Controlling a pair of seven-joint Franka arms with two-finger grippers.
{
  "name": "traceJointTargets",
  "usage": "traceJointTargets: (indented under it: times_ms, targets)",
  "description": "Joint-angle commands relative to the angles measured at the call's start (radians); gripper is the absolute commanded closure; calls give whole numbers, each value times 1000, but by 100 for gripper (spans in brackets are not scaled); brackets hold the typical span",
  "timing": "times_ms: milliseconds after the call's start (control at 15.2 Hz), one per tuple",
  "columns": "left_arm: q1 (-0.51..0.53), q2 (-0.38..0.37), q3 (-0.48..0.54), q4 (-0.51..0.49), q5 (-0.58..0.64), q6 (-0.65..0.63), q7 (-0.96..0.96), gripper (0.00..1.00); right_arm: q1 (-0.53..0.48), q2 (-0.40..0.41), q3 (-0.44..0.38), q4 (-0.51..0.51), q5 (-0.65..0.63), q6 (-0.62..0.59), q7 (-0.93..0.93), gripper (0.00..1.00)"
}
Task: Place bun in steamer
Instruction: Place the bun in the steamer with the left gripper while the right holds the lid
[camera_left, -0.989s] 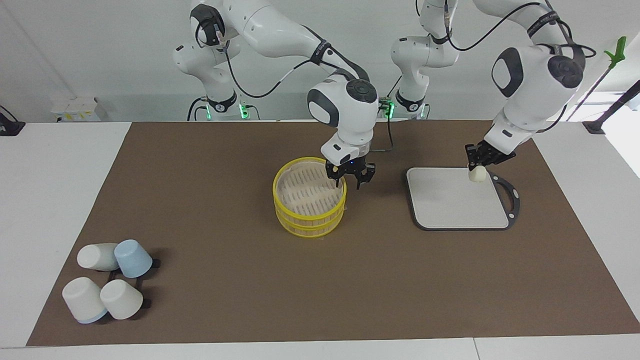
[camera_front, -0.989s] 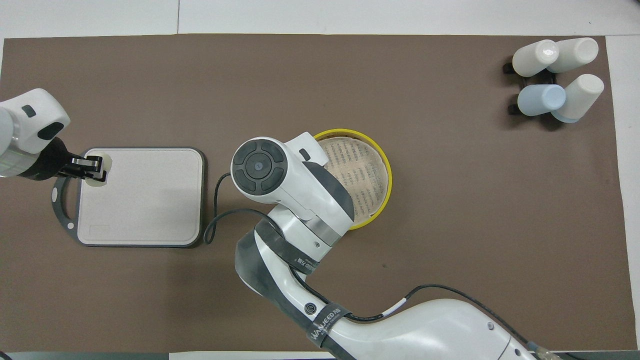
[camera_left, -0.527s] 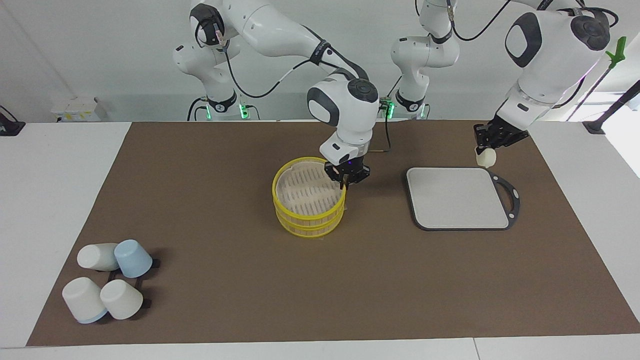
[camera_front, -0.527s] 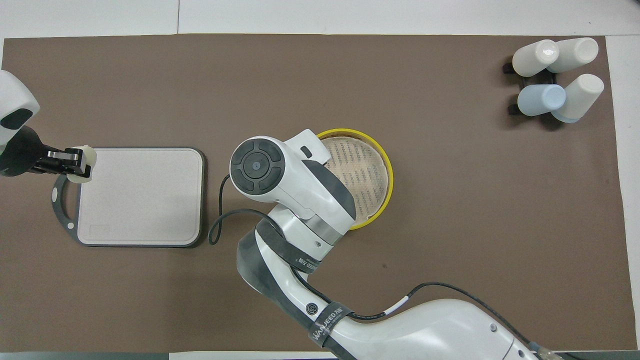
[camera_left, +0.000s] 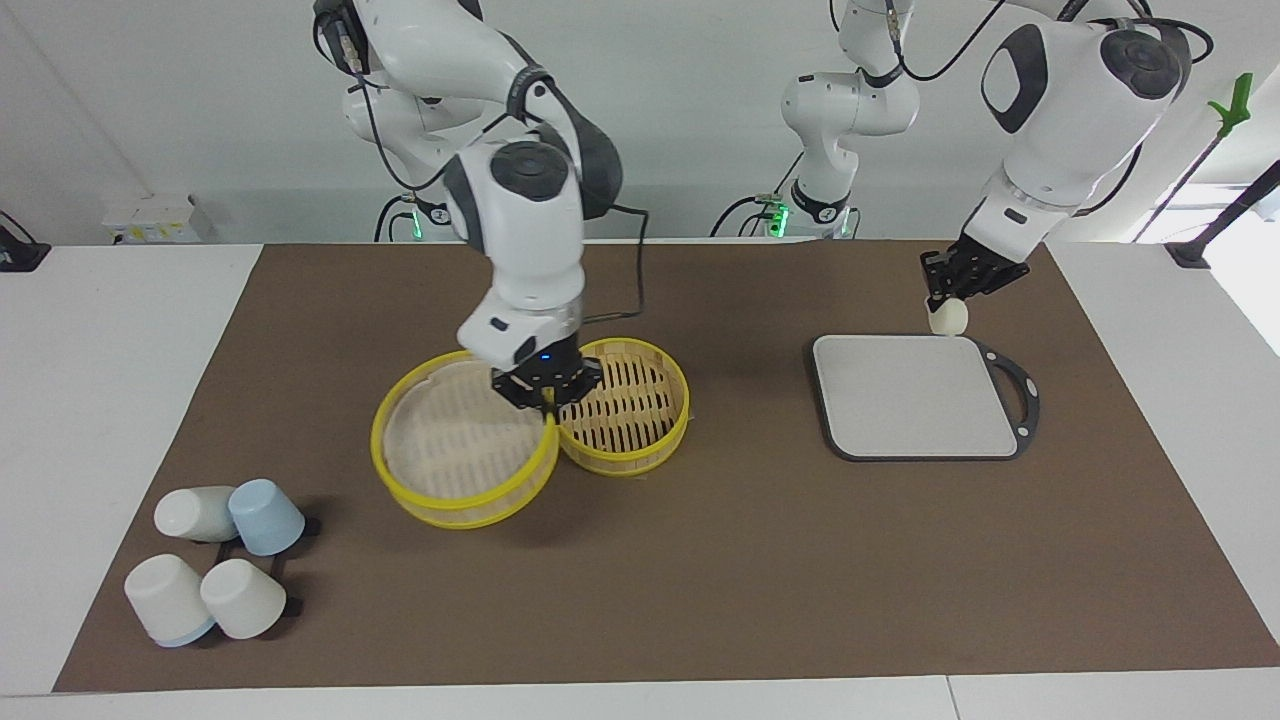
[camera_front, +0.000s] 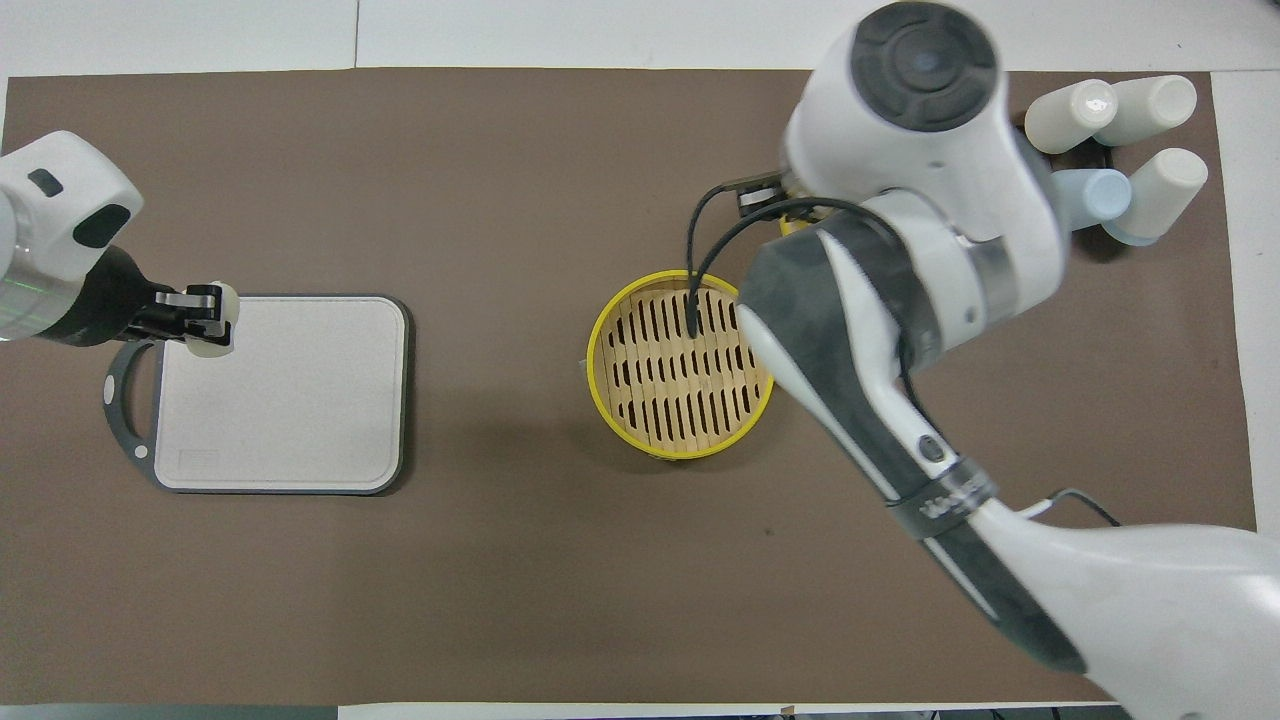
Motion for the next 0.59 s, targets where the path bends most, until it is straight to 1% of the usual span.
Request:
traceJointTargets:
  times_ms: [0, 132, 330, 396, 527]
  targets:
    - [-175, 54, 4, -3, -4, 111, -261, 79, -129, -23, 19, -8, 34, -16, -124, 100]
    - [-314, 105, 6, -5, -4, 214, -416, 79, -189, -23, 17, -11, 88, -16, -196, 100]
    - [-480, 227, 7, -11, -3, 384, -588, 79, -238, -26, 14, -34, 89, -18, -227, 100]
    - [-510, 241, 6, -44, -3, 442, -607, 79, -241, -37, 14, -52, 89, -16, -225, 100]
    - [-553, 243, 6, -129, -3, 553, -615, 78, -241, -46, 14, -71, 91, -15, -224, 100]
